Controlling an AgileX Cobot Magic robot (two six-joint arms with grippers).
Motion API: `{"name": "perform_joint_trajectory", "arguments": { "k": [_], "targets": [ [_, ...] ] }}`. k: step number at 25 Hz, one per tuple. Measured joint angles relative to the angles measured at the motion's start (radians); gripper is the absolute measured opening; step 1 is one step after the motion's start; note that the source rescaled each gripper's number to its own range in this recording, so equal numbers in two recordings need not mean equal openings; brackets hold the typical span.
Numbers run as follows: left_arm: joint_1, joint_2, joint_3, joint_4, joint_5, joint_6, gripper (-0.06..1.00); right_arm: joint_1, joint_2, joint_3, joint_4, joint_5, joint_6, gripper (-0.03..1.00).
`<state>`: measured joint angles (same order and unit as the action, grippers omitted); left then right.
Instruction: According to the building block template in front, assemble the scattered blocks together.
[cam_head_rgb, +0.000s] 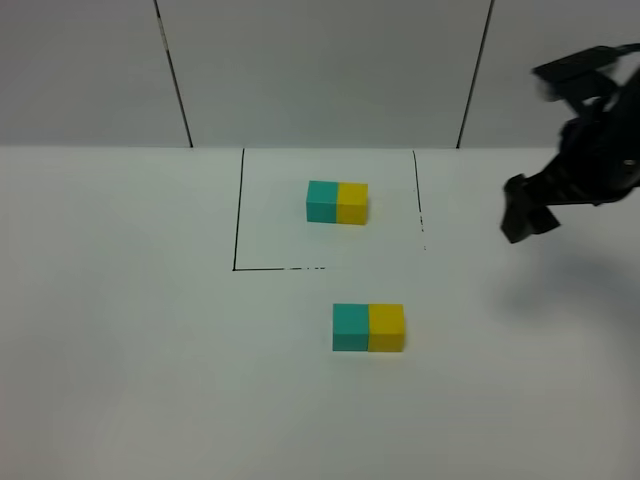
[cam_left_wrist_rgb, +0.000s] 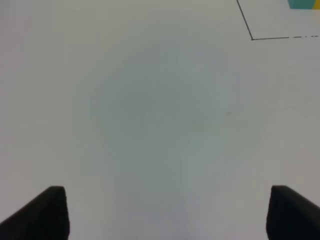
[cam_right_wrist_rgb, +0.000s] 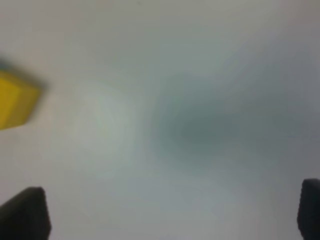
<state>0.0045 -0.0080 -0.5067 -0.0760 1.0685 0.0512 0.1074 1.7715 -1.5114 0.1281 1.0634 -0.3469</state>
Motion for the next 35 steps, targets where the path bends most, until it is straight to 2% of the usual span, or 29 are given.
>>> {"name": "perform_joint_trajectory", "arguments": {
  "k": [4,7,10,13,19,24,31,35],
  "targets": [
    [0.0,0.0,0.0,0.0,0.0,0.0,0.87,-0.161,-0.199,0.217,0.0,-0.063,0.109,1.0],
    [0.0,0.0,0.0,0.0,0.0,0.0,0.87,-0.272,-0.364,0.364,-0.023,-0.051,0.153,1.0],
    [0.0,0.0,0.0,0.0,0.0,0.0,0.87,-0.359,-0.542,0.493,-0.048,-0.037,0.179,1.0],
    [0.0,0.0,0.0,0.0,0.0,0.0,0.87,-0.396,-0.711,0.599,-0.053,-0.025,0.207,1.0],
    [0.0,0.0,0.0,0.0,0.0,0.0,0.87,-0.394,-0.972,0.766,-0.048,0.028,0.212,1.0],
    [0.0,0.0,0.0,0.0,-0.001,0.0,0.87,-0.308,-1.128,0.867,-0.024,0.026,0.212,1.0],
    [0.0,0.0,0.0,0.0,-0.002,0.0,0.87,-0.241,-1.34,0.894,0.035,0.036,0.197,1.0],
    [0.0,0.0,0.0,0.0,-0.002,0.0,0.87,-0.201,-1.464,0.894,0.065,0.043,0.149,1.0]
  ]
}}
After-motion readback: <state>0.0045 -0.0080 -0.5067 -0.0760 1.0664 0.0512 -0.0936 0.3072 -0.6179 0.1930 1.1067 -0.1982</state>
